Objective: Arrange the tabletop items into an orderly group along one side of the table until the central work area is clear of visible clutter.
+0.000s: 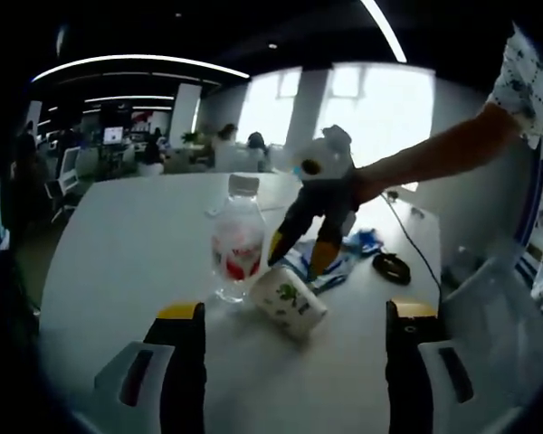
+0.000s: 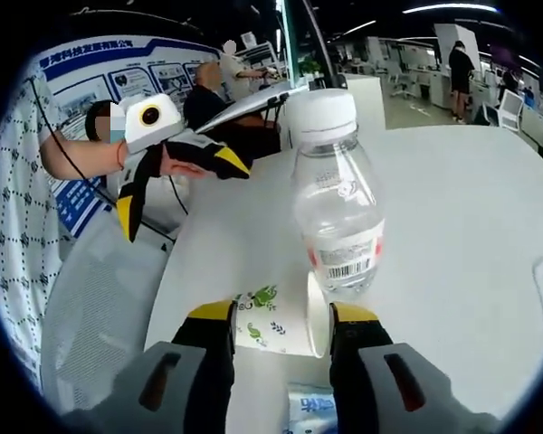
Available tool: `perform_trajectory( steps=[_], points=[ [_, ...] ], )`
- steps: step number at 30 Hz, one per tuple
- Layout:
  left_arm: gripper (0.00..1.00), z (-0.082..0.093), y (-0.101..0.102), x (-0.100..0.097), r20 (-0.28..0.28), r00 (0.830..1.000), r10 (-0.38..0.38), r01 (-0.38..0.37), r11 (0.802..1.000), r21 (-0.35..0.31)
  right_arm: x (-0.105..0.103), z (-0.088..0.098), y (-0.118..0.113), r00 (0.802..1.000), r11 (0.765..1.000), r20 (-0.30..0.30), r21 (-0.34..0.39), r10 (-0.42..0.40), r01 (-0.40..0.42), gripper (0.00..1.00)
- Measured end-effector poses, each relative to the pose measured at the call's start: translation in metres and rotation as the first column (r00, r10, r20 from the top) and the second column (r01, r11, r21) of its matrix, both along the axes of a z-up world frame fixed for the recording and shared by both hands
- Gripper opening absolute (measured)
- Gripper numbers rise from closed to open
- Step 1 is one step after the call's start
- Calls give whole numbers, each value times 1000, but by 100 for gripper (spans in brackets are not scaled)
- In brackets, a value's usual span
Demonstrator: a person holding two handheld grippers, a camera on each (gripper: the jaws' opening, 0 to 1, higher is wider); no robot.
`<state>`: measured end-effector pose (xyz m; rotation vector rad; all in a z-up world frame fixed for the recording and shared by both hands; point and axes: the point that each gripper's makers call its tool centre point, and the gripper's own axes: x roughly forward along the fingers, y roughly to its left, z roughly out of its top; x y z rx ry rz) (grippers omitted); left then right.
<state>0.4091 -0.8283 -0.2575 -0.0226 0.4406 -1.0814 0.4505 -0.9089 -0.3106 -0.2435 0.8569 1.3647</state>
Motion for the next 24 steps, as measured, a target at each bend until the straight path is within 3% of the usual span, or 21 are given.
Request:
perform_trajectory(
  steps=[9,24],
  points=[
    [75,0,-1,-3,-2,1000,1,-1,1000,-7,0,-5,2,999,1000,-45,-4,24,-24,35],
    [74,-7,-1,-4,-14,1000,2,-2,1000,-4,-12,-7,4,992,995,-87,-14,93,-95,15]
  ],
)
